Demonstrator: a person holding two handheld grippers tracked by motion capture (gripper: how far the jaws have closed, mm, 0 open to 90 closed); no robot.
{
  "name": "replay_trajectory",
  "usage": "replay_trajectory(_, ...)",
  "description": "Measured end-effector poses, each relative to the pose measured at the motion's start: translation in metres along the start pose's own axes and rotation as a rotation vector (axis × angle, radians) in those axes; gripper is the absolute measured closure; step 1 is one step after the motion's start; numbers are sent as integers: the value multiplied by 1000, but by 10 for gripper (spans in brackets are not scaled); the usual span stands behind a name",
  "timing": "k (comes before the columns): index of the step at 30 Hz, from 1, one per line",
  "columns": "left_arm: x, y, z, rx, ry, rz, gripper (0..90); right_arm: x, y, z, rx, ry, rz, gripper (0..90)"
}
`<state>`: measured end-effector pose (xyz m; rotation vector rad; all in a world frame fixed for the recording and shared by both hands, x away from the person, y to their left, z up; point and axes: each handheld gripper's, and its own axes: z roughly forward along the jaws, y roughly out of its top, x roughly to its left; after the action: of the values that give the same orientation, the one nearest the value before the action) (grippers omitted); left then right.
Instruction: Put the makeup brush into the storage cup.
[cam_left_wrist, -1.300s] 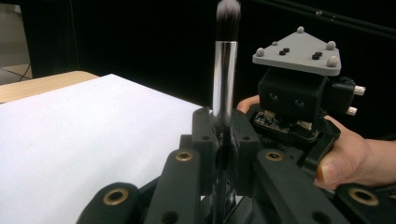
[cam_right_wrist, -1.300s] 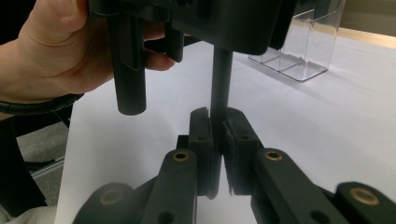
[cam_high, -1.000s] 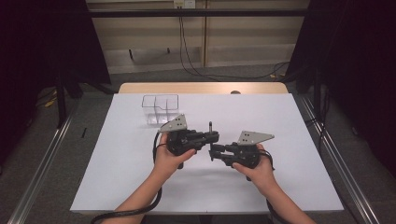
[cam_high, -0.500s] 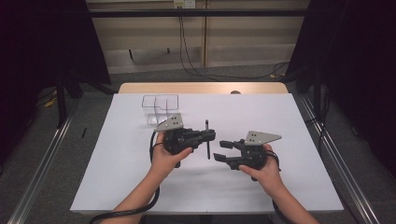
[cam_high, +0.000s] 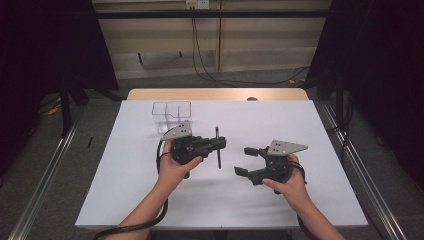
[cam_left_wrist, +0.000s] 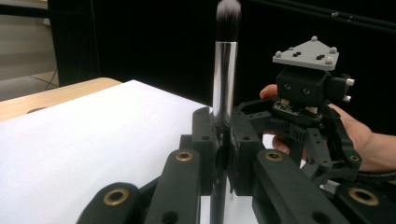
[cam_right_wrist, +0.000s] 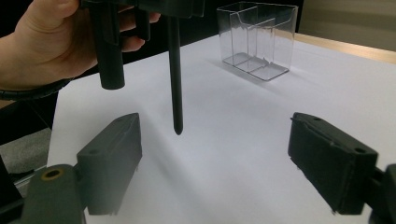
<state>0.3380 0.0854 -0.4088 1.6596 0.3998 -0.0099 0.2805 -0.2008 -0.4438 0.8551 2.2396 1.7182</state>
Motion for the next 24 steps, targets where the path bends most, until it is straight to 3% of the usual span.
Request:
replay_trajectory(13,2,1,-4,2,18,13,835,-8,-6,-13,-12,-1,5,35)
replay_trajectory(18,2,1,-6,2,22,12,836,-11,-8,-18,-24,-20,17,32)
replay_trajectory(24,3,1,-7,0,27,14,835,-12,-9,-22,0,-46,-6,32)
